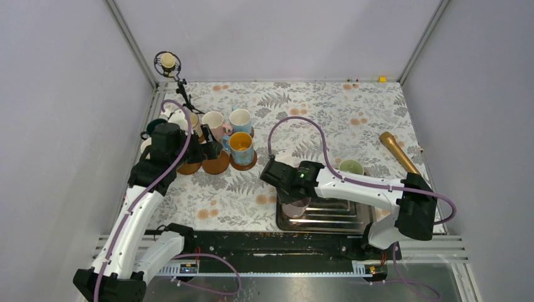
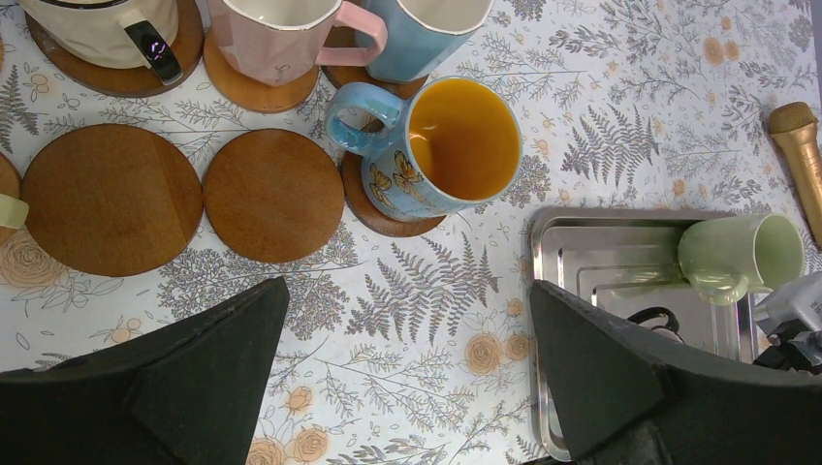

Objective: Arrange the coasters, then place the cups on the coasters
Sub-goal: Pick up the cup from the tray.

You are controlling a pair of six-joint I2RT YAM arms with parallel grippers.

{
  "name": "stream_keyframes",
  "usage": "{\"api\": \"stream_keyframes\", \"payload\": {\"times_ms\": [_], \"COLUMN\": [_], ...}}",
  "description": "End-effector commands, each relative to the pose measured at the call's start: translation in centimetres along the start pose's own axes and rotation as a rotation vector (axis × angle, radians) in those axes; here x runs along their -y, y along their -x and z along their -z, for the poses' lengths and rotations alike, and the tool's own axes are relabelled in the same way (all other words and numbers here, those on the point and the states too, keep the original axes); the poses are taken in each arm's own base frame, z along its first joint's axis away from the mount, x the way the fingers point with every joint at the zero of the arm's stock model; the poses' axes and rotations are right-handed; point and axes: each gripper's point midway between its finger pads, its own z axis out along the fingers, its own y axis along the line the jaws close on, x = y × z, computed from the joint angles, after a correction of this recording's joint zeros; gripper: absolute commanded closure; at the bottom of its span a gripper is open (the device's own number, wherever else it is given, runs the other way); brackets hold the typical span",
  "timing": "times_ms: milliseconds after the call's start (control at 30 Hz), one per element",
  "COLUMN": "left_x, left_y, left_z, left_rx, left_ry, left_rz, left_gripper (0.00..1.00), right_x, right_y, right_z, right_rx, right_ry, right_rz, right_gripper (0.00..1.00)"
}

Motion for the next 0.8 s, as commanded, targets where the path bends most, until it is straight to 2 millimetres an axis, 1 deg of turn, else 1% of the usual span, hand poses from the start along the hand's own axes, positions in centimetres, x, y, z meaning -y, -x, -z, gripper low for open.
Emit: {"api": "stream_keyframes", "payload": {"times_ms": [0, 133, 267, 367, 467, 533, 600, 767], "left_x": [0.0, 0.1, 0.3, 1.0, 2.8, 4.1, 5.3, 8.0], "left_y": [0.7, 0.5, 0.3, -0.2, -1.1, -2.3, -3.4, -5.9], "left_z": [-0.1, -0.3, -0.4, -0.4, -0.4, -0.4, -0.3, -0.1], "left_rx": [0.025, 0.010, 0.002, -0.018, -0.070, -0.119, -0.158, -0.254], "left_ry": [0.008, 0.001, -0.010, -0.041, -0.126, -0.184, -0.220, -0.253], "left_rz": [0.002, 0.001, -0.001, -0.016, -0.016, -0.010, -0.020, -0.078], "left_gripper": [0.02, 0.02, 0.04, 0.06, 0.09, 0.11, 0.13, 0.18], "right_x": [-1.4, -1.5, -1.6, -1.5, -1.1, -0.4, 0.6, 4.7], "right_y": [2.0, 2.1, 2.5, 3.0, 3.6, 3.8, 4.0, 4.3], "right_z": [1.3, 1.7, 2.6, 4.2, 5.9, 6.9, 7.8, 9.6], "right_rx": [0.071, 0.078, 0.096, 0.129, 0.176, 0.210, 0.255, 0.396], "right_ry": [0.042, 0.051, 0.077, 0.117, 0.148, 0.160, 0.156, 0.097], "right_rz": [-0.017, -0.017, -0.024, -0.033, -0.040, -0.037, -0.043, -0.083], "right_gripper": [0.82, 0.75, 0.73, 0.73, 0.72, 0.72, 0.70, 0.65]}}
